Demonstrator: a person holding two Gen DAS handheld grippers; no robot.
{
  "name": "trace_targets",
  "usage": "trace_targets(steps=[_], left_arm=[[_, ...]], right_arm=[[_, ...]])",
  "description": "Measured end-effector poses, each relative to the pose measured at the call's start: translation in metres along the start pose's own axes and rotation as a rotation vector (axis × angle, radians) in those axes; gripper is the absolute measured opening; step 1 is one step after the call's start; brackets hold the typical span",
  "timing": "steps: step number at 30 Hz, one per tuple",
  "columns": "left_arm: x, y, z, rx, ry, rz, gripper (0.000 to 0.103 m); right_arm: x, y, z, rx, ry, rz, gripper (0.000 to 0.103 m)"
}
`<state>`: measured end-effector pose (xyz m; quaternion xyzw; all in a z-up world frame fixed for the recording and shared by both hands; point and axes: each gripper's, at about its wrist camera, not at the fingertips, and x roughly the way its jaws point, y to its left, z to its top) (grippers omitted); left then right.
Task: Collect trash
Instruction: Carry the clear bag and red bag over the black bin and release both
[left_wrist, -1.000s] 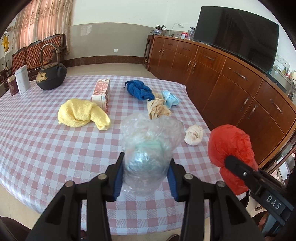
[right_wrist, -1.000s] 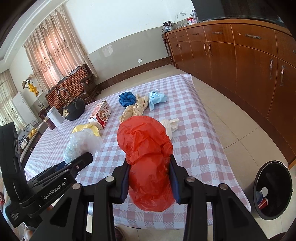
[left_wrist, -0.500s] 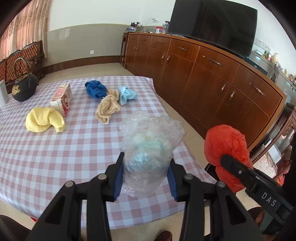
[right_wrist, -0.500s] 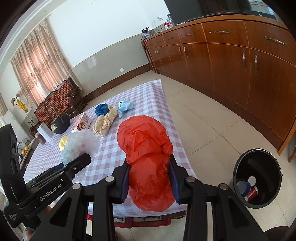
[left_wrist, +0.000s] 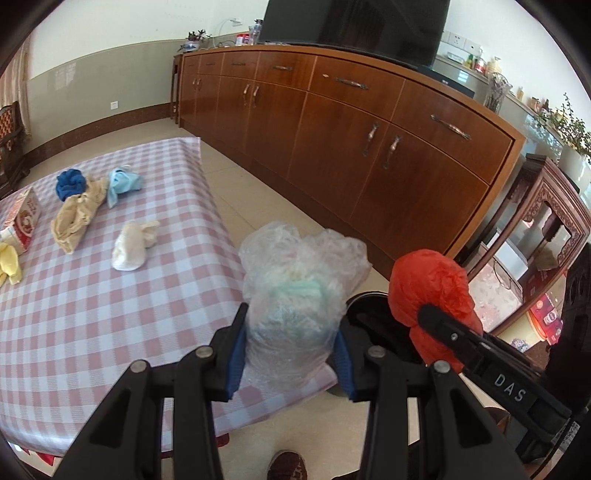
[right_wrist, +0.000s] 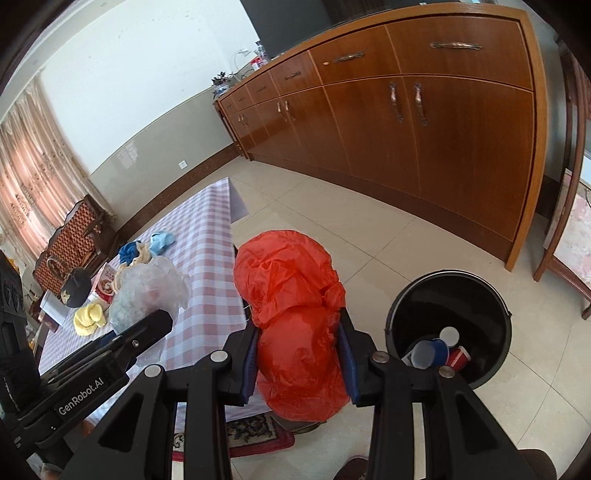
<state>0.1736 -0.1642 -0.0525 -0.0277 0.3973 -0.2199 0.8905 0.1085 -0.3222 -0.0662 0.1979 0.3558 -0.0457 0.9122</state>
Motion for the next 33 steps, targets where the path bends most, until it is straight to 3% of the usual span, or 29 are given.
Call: trace_targets(steps=[8,17,33], left_arm=[[0.042,-0.052,-0.002,0.048,0.081,-0.081,0.043],[0.095,-0.092,-0.012,0.063,0.174,-0.111,0.043],[0.160,-0.128,-0.023,0.087,0.299,-0.120,0.043]], right_arm=[[-0.004,-0.070,0.004,0.094,0.001,-0.098,0.039],[0.011,-0.145,0.002,0.249,0.044,-0.175,0.039],[0.060,-0.216,0.013,0.360,0.142,-0.272,0.039]])
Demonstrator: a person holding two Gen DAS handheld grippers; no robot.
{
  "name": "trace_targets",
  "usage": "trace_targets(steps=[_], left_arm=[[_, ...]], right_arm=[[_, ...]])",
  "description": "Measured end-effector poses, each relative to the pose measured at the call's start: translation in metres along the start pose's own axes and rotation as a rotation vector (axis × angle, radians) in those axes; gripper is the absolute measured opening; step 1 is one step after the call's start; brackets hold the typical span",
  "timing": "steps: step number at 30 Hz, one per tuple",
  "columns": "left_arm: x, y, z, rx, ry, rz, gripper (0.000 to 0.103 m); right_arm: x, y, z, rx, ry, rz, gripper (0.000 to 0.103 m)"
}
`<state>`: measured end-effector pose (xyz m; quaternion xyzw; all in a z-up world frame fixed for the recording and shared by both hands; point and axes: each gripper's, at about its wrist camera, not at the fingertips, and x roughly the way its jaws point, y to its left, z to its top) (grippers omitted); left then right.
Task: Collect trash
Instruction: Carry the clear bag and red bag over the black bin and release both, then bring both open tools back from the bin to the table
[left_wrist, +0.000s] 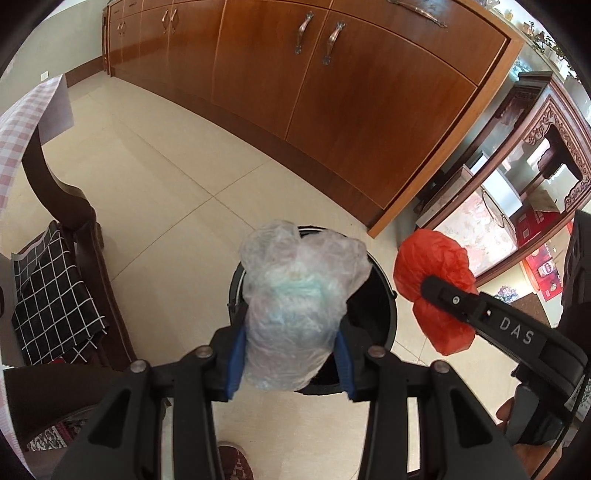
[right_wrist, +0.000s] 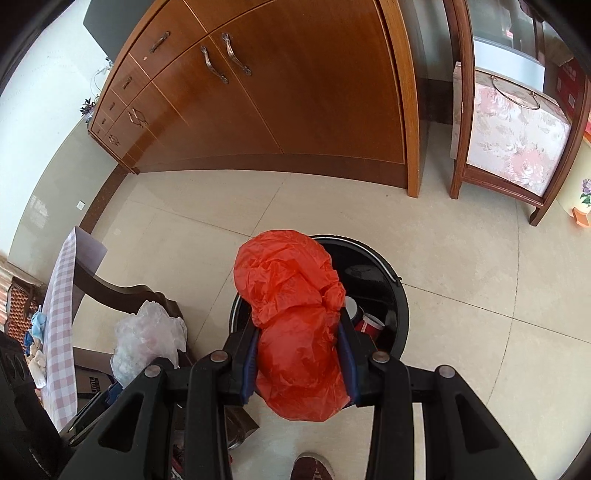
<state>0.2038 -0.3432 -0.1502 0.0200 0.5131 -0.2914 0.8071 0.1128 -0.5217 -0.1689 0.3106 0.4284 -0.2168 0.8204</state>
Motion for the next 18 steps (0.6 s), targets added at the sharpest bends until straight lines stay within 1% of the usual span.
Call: trace_targets(steps=[8,11,12,13,14,16,17,18], left_arm=[[0.034,-0.007,0.004,-0.005,0.062,-0.008,0.043],[0.044,-0.009,0.005,0.005,0.080,0.003,0.044],[0.047,-0.009,0.006,0.005,0.086,0.007,0.044],[0.049,-0.008,0.007,-0.003,0.087,0.012,0.046],[0.052,-0.005,0.008,-0.016,0.091,0.011,0.052],[0.058,-0.002,0.010,-0.049,0.109,0.007,0.061],[0.059,0.000,0.011,-0.061,0.109,-0.001,0.062],[0.059,0.001,0.011,-0.064,0.107,-0.005,0.062]], right_arm=[[0.034,-0.017,0.012,0.030,0.065,-0.051,0.039],[0.045,-0.020,0.018,0.040,0.084,-0.059,0.040],[0.048,-0.021,0.019,0.043,0.090,-0.064,0.041],[0.051,-0.022,0.021,0.051,0.097,-0.065,0.042],[0.054,-0.023,0.022,0.061,0.105,-0.058,0.043],[0.057,-0.025,0.024,0.081,0.118,-0.052,0.054],[0.058,-0.025,0.024,0.085,0.114,-0.056,0.063],[0.056,-0.024,0.024,0.088,0.105,-0.056,0.064]])
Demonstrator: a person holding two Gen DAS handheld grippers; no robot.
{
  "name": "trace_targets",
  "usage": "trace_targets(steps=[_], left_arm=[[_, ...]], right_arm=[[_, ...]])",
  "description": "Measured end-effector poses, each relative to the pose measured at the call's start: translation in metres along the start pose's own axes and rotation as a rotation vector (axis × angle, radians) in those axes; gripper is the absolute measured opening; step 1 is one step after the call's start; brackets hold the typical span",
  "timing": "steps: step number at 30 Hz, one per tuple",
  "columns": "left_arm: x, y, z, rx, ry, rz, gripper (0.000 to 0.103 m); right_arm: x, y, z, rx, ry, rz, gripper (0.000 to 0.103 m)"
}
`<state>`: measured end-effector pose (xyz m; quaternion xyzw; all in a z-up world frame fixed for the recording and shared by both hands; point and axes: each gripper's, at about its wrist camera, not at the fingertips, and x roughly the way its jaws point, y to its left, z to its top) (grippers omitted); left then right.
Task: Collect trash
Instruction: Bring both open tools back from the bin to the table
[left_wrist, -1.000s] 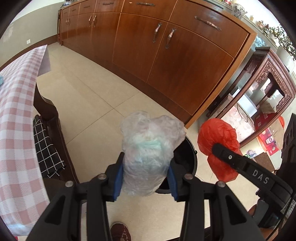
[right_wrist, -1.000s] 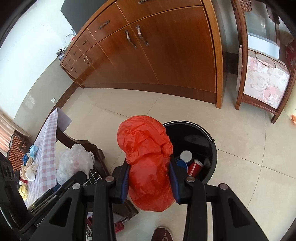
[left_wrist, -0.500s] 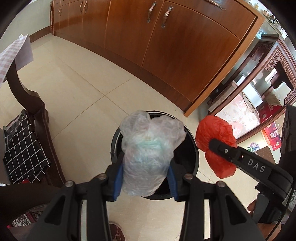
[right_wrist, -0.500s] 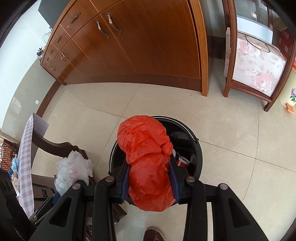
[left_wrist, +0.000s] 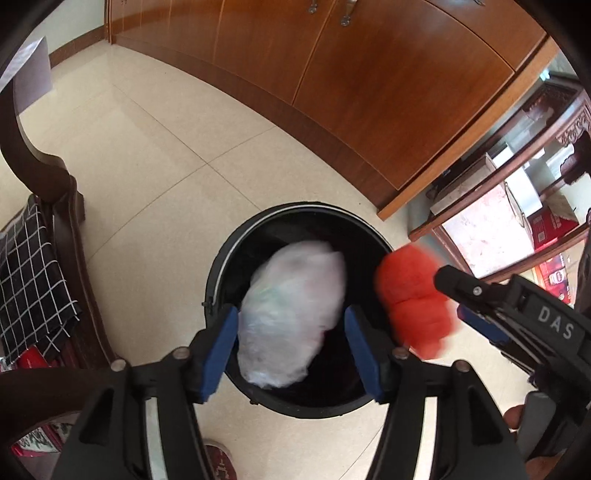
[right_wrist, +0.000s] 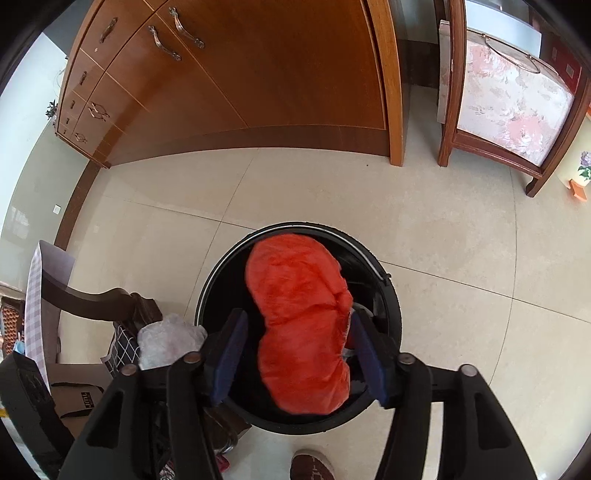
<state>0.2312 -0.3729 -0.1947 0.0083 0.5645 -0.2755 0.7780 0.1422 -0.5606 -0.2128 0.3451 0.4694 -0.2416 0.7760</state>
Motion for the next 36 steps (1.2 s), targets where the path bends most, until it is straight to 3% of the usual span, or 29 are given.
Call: trace_targets(steps=[4,16,28,36], left_arm=[[-0.003,0.001,0.001,0.013,-0.005,0.005,0.062],[-0.091,0.012,-0.005,0.073,-0.177,0.064,0.062],[-0.185,0.058,-0.024,0.011,-0.325,0.114,0.062],[-0.245,0.118,-0.049,-0.085,-0.416,0.181,0.062]], right_arm=[[-0.011,0.004,-0.001,-0.001,-0.052,-0.032,0.065],[-0.046,0.030,-0.011,-0.075,-0.171,-0.032,0.065],[-0.097,0.104,-0.077,-0.280,-0.224,0.087,0.069],[-0.132,0.180,-0.115,-0.419,-0.258,0.214,0.077]])
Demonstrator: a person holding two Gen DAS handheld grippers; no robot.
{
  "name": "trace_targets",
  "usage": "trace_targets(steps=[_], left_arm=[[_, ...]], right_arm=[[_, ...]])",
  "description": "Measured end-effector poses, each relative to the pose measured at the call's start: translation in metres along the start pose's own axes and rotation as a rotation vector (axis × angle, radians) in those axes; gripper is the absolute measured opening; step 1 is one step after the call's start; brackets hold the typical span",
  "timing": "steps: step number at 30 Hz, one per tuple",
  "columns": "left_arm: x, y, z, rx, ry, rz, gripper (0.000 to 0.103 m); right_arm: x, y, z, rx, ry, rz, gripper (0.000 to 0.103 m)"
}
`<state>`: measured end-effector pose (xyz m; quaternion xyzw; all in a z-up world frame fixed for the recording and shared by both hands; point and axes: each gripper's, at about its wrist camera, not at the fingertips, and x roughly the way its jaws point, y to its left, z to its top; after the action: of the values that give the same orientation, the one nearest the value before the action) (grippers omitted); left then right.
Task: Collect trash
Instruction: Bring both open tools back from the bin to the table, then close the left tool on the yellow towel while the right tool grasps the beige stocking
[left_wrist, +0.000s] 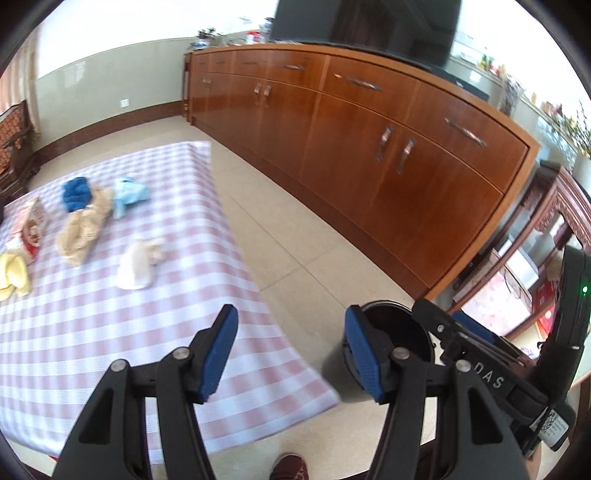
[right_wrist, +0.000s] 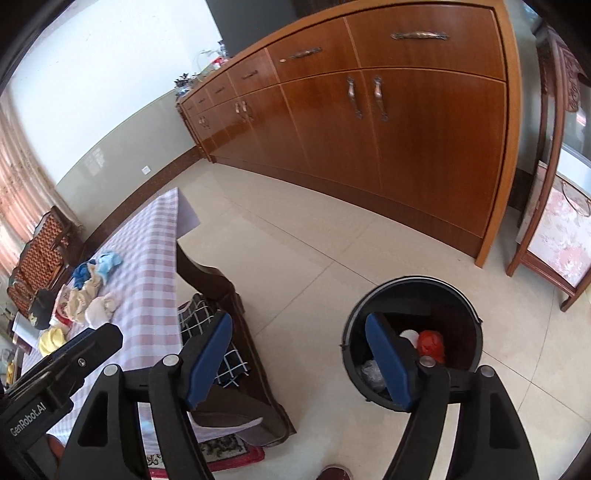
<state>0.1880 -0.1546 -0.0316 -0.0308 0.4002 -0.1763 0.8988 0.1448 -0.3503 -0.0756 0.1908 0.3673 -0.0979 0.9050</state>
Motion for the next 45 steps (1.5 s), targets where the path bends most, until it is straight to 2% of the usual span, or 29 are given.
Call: trace_targets(steps=[10,16,23,31,36,45], left_arm=[[-0.034,0.113,-0.008,-0.147,-0.056,0.183,0.062],[-0.042,0.173,-0.018,-0.232,-0.065,0.285,0.062],[-0.048,0.222,-0.024,-0.308,-0.075,0.363,0.062],[-0.047,0.265,-0.024,-0.371,-0.077,0.407,0.062],[-0.041,0.280,-0.018,-0.374,-0.074,0.417,0.062],[-0.025,0.309,0.003,-0.375,-0.076,0.423,0.062]], right_arm=[[0.016,0.116,-0.008,-0.167,0.027,0.158,0.079],[0.033,0.170,-0.020,-0.236,0.064,0.218,0.079],[0.048,0.217,-0.026,-0.287,0.089,0.275,0.079],[0.063,0.273,-0.032,-0.349,0.112,0.330,0.079],[0.077,0.299,-0.035,-0.373,0.126,0.348,0.079],[0.110,0.337,-0.030,-0.393,0.146,0.333,0.079]])
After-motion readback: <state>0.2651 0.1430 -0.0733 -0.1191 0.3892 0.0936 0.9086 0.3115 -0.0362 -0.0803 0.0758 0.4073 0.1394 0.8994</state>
